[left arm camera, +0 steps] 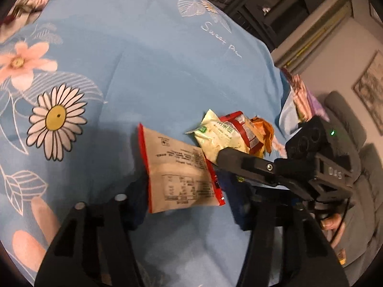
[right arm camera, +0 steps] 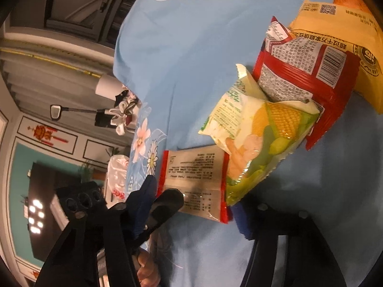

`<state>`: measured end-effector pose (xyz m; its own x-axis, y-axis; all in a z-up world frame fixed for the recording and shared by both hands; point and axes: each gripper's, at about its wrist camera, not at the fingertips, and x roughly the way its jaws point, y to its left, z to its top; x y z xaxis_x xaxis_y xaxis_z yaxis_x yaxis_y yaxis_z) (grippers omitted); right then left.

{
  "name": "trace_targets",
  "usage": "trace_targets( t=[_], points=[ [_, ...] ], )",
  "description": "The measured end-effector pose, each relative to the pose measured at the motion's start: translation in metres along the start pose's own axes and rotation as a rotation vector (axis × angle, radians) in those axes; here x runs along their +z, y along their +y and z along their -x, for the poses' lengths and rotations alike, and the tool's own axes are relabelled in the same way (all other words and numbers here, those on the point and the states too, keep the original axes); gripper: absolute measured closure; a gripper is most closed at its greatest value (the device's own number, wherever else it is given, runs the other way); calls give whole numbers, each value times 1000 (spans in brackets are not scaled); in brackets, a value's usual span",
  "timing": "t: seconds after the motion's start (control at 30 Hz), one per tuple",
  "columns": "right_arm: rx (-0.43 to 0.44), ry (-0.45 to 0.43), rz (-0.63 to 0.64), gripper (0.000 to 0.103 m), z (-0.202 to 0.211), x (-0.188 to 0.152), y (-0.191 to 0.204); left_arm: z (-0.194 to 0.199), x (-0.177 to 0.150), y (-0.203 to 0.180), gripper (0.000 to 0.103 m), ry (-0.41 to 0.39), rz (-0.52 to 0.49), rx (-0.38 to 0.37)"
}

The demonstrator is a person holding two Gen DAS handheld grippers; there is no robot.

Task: Organize snacks
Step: 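Move the right gripper to the red-edged biscuit packet and grasp it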

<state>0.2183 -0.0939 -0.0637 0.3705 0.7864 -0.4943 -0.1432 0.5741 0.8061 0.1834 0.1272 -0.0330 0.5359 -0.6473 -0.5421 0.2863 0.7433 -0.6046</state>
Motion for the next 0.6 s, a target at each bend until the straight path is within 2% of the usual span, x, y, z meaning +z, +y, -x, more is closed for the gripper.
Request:
trace_targets(
  t=[0.1, 0.2, 0.27, 0.33, 0.4, 0.6],
  points=[
    [1, 5, -20, 51, -3, 3, -3, 0, 1, 4, 59, 6, 14, -1],
    [-17, 3, -3, 58, -9, 4, 0, 2, -1, 3, 61, 12, 6, 8],
    [-53, 2, -20, 89, -13, 4, -7, 9, -1, 7, 61, -2, 24, -9],
    [-26, 0, -78, 99, -13, 6, -20, 17, -2, 14, 61, -15, 48, 0],
    [-2, 14, -106, 100, -14, 7, -24, 20, -2, 21, 61, -24, 76, -12],
    [-19, 4, -81, 100, -22, 6, -15, 22, -5, 21, 63, -21, 72, 2]
  ],
)
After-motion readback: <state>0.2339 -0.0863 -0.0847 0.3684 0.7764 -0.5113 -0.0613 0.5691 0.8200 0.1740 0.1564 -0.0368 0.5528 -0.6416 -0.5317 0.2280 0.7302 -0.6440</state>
